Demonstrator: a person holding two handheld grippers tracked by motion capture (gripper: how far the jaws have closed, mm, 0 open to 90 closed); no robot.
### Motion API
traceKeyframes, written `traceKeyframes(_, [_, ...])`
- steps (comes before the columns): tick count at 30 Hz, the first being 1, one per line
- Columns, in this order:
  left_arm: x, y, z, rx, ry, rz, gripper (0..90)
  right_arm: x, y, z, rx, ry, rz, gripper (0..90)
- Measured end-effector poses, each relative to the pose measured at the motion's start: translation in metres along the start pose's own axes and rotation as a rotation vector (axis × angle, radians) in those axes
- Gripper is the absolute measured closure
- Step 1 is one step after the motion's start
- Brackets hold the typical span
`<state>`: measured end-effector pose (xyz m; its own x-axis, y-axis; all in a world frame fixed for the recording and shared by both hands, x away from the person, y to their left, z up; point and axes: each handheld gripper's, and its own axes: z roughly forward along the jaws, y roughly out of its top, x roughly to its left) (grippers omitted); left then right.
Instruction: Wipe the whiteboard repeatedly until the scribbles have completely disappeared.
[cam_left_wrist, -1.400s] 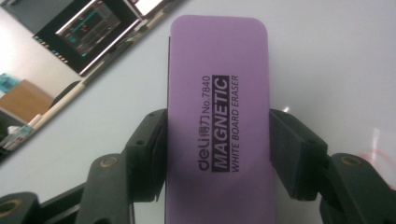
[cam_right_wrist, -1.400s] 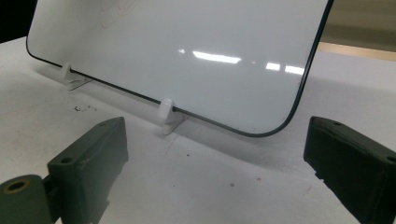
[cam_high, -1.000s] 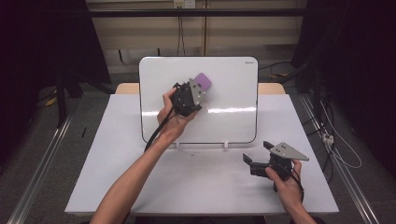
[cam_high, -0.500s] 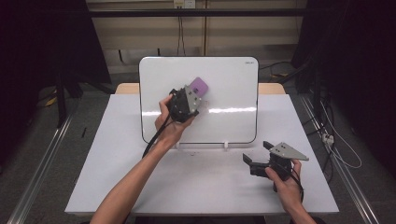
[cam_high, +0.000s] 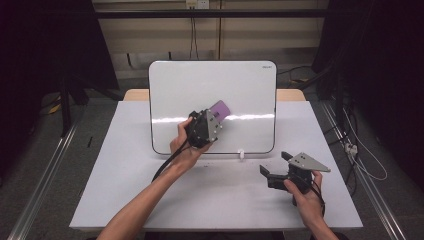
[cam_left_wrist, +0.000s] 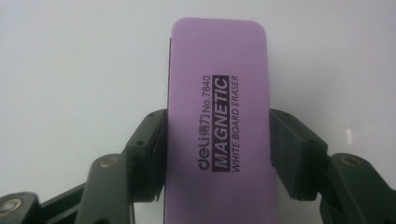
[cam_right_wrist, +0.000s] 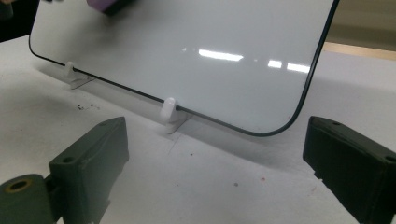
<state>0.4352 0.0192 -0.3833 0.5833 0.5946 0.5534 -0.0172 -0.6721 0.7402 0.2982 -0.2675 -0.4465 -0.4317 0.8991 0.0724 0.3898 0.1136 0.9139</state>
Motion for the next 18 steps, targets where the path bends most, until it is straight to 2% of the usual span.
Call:
traceKeyframes(2, [0.019, 0.002, 0.000, 0.015, 0.041, -0.031, 41.4, -0.001, 0.000, 0.000, 0.002, 0.001, 0.001, 6.6])
traceKeyframes(3, [0.030, 0.002, 0.000, 0.016, 0.053, -0.062, 41.4, -0.001, 0.000, 0.000, 0.002, 0.001, -0.001, 6.6])
traceKeyframes(5, [0.048, 0.002, -0.002, 0.025, 0.092, -0.083, 41.4, -0.001, 0.000, 0.000, 0.001, 0.001, 0.001, 6.6])
traceKeyframes(7, [0.058, -0.002, -0.004, 0.023, 0.097, -0.119, 41.4, -0.001, 0.000, -0.001, 0.000, 0.001, -0.001, 6.6])
traceKeyframes(8, [0.059, -0.004, -0.005, 0.028, 0.091, -0.126, 41.4, 0.000, 0.000, 0.000, 0.000, 0.000, 0.000, 6.6])
traceKeyframes(10, [0.054, -0.001, -0.004, 0.034, 0.117, -0.098, 41.3, -0.001, 0.000, 0.000, 0.003, 0.000, -0.002, 6.6])
traceKeyframes(12, [0.046, 0.003, -0.001, 0.031, 0.100, -0.098, 41.3, 0.000, 0.000, 0.002, 0.006, 0.000, 0.001, 6.6])
traceKeyframes(16, [0.026, 0.016, 0.007, 0.029, 0.082, -0.039, 41.3, 0.001, 0.000, 0.001, 0.006, 0.002, -0.002, 6.6])
traceKeyframes(18, [0.014, 0.020, 0.010, 0.032, 0.066, -0.027, 41.3, 0.001, 0.000, 0.001, 0.005, 0.002, -0.004, 6.6])
